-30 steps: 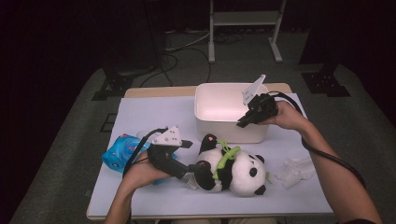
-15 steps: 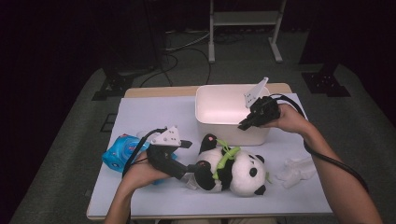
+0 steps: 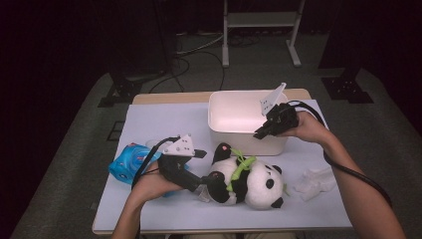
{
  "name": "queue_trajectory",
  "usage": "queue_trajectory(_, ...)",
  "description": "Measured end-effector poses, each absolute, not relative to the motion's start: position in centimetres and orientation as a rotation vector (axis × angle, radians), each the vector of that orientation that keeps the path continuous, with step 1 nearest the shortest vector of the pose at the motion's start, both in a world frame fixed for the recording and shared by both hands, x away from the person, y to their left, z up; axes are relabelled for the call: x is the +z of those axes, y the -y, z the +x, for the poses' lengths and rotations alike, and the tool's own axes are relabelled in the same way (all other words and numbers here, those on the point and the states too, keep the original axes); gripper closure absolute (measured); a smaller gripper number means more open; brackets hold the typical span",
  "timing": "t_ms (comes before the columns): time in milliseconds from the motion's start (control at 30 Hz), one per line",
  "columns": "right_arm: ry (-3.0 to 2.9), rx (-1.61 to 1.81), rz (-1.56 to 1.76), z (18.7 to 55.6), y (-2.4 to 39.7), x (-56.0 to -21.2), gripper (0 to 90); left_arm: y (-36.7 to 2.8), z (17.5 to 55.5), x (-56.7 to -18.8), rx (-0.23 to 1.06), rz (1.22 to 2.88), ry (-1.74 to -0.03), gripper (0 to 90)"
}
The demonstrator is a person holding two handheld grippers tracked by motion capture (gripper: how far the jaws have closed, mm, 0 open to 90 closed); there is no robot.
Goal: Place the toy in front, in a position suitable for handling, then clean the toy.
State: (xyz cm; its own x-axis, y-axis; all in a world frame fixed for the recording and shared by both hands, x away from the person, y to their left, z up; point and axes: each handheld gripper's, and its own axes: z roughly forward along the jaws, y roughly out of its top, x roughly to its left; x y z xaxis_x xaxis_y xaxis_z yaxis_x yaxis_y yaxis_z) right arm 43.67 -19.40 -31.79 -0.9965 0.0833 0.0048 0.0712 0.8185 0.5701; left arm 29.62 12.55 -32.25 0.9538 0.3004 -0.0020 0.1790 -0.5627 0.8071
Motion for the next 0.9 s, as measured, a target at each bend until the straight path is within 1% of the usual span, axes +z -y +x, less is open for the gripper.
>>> queue_trajectory(333, -2.981, 0.942, 0.142, 43.5, 19.4, -31.8, 85.8, -13.0, 29.4, -32.1, 0.175, 2.176, -0.344, 18.8)
queue_trajectory(400, -2.976, 0.961, 0.167, 43.6, 19.3, -31.7, 83.5, -13.0, 29.4, -32.1, 0.176, 2.174, -0.345, 18.8)
queue_trajectory(567, -2.967, 0.979, 0.165, 43.5, 18.6, -31.4, 82.7, -13.0, 29.4, -32.2, 0.174, 2.177, -0.348, 18.8)
queue_trajectory(667, -2.966, 0.970, 0.156, 43.6, 18.1, -31.6, 83.1, -13.0, 29.5, -32.2, 0.173, 2.175, -0.346, 18.7)
queue_trajectory(733, -2.968, 0.974, 0.147, 43.5, 17.9, -31.7, 86.5, -13.0, 29.5, -32.2, 0.173, 2.177, -0.347, 18.6)
queue_trajectory(900, -2.976, 0.972, 0.130, 43.3, 18.0, -31.7, 87.2, -12.9, 29.6, -32.4, 0.163, 2.182, -0.349, 18.5)
